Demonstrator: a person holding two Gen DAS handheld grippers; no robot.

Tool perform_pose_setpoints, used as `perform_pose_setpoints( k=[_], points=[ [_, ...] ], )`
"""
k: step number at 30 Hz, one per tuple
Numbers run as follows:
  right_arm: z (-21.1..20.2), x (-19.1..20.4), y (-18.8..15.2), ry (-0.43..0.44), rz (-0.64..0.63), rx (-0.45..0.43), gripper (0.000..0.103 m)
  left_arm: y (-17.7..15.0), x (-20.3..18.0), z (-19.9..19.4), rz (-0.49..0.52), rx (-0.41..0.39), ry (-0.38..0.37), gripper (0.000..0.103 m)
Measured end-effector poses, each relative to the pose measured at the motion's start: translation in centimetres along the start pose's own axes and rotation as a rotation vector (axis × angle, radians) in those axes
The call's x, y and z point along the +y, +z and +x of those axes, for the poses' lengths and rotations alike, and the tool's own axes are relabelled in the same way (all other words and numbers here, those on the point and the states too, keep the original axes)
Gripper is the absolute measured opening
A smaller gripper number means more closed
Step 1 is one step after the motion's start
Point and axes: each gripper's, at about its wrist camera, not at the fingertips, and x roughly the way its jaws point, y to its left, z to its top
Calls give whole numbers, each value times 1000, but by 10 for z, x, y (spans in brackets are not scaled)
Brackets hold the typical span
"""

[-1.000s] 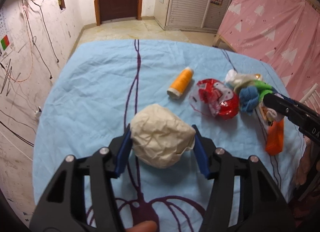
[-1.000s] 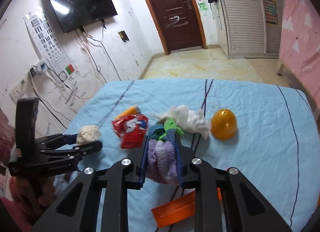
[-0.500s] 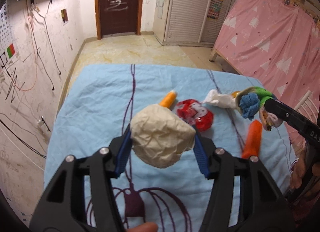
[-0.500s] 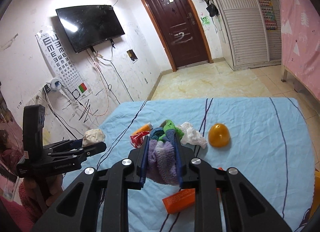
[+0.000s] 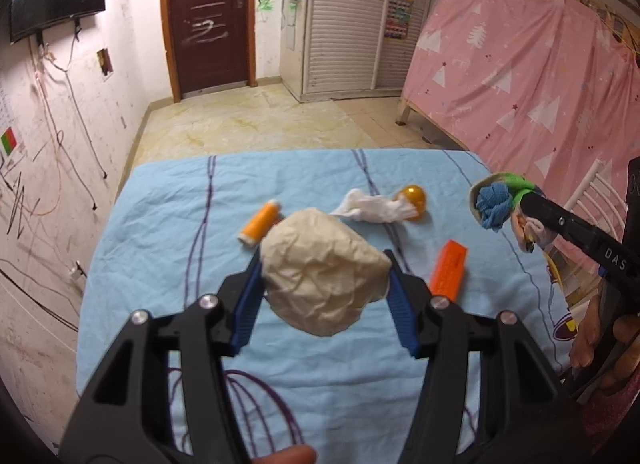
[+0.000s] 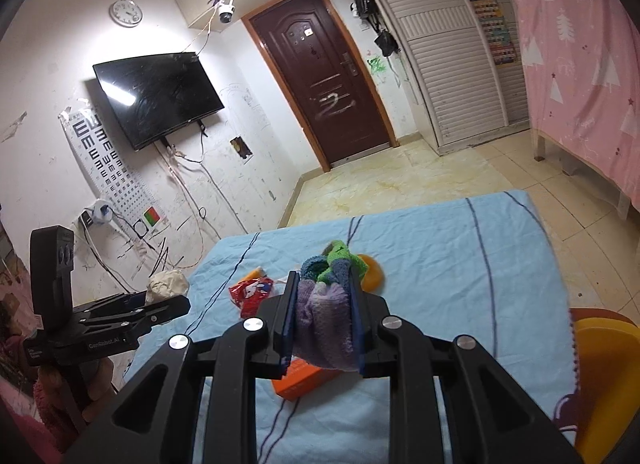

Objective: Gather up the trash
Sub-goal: 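Carry the paper ball and sock bundle over the yellow bin and open both grippers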

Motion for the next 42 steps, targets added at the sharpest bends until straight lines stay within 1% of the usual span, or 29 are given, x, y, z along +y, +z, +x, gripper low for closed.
perform_pose_setpoints(
  k=[3,8,14,18,24,32,38,40,42],
  points=[
    [-15,-13,-2,-19,15,-26,16,2,-13,0,20,-2,-7,54],
    [-42,-36,-5,-59,41,-67,16,9,-48,0,75,-10,-32,54],
    [-77,-68,-9,-131,92,-123,16,15,-99,-1,157,-18,-83,54],
    [-98,-90,-13,-179,125,-158,16,16,-132,-2,211,-17,-130,54],
    [-123,-124,-21,-250,178,-200,16,17,-173,0,267,-13,-163,54],
    [-135,-160,-30,-295,229,-216,16,20,-229,8,336,-5,-196,54],
    [-136,-182,-36,-334,272,-204,17,19,-267,17,383,9,-223,54],
    [-135,-190,-38,-338,295,-196,19,19,-281,22,403,18,-244,54],
    [-136,-197,-41,-332,320,-191,24,21,-292,27,414,33,-273,54]
  ],
)
